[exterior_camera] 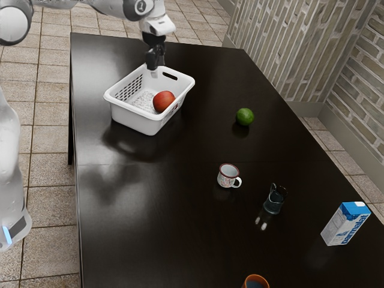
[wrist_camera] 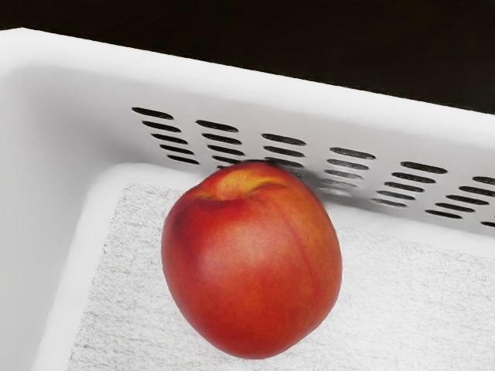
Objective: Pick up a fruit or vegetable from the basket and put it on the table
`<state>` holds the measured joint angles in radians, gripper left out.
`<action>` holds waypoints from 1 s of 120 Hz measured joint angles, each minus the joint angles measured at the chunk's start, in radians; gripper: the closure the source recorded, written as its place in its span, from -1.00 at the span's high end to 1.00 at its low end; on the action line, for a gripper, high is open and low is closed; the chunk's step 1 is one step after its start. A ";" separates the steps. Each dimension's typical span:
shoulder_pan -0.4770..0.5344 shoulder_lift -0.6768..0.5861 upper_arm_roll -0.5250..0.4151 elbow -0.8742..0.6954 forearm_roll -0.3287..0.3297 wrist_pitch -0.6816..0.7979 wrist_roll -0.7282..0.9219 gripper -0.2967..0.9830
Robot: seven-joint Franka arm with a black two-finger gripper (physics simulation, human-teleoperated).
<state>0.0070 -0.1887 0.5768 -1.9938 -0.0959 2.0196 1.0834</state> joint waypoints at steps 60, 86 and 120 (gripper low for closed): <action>-0.026 0.058 0.000 -0.070 -0.052 0.085 0.264 0.54; -0.019 0.064 0.001 -0.073 -0.061 0.102 0.325 0.53; -0.024 0.104 0.002 -0.073 -0.097 0.122 0.378 0.53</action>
<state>-0.0168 -0.0851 0.5783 -2.0667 -0.1930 2.1420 1.4619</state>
